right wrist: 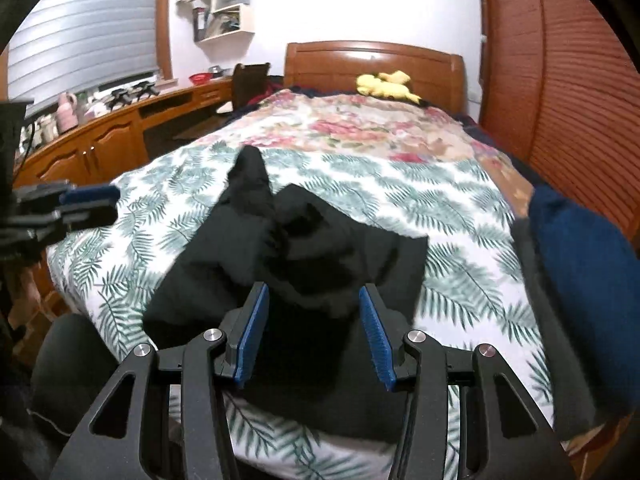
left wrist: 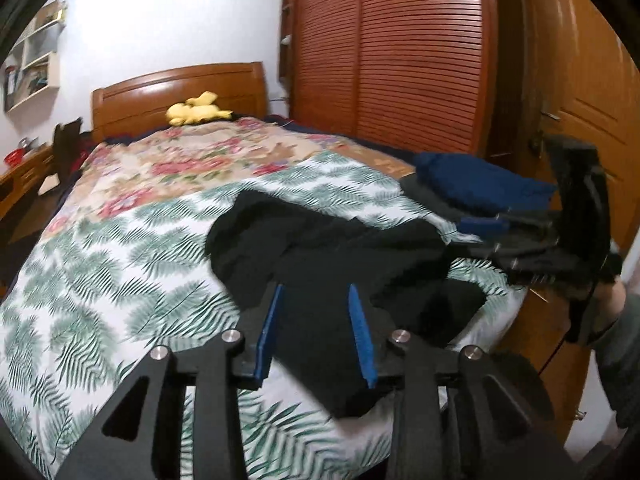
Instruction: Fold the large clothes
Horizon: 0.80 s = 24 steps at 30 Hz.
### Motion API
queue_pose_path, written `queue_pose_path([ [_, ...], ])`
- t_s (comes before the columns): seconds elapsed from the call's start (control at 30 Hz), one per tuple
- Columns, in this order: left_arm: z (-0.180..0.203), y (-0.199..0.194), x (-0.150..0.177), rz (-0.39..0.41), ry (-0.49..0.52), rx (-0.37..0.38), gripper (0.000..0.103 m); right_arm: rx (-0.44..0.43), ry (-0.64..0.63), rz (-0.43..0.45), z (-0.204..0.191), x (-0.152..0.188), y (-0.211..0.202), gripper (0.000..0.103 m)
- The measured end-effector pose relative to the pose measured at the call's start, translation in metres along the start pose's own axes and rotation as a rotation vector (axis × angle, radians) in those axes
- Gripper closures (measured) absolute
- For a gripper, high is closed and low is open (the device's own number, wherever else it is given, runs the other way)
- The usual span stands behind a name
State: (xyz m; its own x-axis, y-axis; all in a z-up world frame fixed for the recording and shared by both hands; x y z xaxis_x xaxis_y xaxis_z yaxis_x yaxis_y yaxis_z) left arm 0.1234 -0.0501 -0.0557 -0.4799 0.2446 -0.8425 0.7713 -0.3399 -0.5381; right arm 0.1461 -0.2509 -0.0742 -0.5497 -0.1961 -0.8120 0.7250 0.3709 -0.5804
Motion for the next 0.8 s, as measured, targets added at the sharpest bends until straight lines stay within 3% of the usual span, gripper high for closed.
queue_pose_path([
  [0.3,-0.043,-0.019,0.040,-0.006,-0.077,-0.054,0.069,-0.031,-0.037,-0.051,-0.034,-0.018,0.037,0.055],
  [0.6,-0.064,-0.032,0.061,-0.006,-0.118,-0.085,0.069,-0.048,0.051,-0.113,-0.019,-0.007,0.059,0.056],
  [0.63,-0.065,-0.033,0.063,-0.007,-0.124,-0.085,0.069,-0.057,0.060,-0.119,-0.017,-0.006,0.059,0.058],
  [0.67,-0.066,-0.033,0.065,-0.007,-0.128,-0.084,0.069,-0.062,0.060,-0.119,-0.017,-0.004,0.058,0.070],
  [0.7,-0.066,-0.033,0.066,-0.008,-0.132,-0.083,0.069,-0.067,0.056,-0.118,-0.018,-0.003,0.057,0.091],
  [0.8,-0.067,-0.031,0.067,-0.013,-0.136,-0.079,0.069,-0.090,0.052,-0.048,-0.020,-0.004,0.042,0.100],
])
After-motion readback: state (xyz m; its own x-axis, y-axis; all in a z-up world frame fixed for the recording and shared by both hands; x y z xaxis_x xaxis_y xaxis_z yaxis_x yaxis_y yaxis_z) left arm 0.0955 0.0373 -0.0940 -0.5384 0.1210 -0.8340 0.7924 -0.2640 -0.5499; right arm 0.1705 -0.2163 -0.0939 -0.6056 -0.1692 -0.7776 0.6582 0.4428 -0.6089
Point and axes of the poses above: each gripper's, at about its wrist camera, not at the fingertips, and y roughly the way its jaws point, z to its right, x to its underside, the point moved 1 cm from there along y, roughly the way its jaws point, and after that the axes turned 6 degrees about y, right-handed, at the moved point
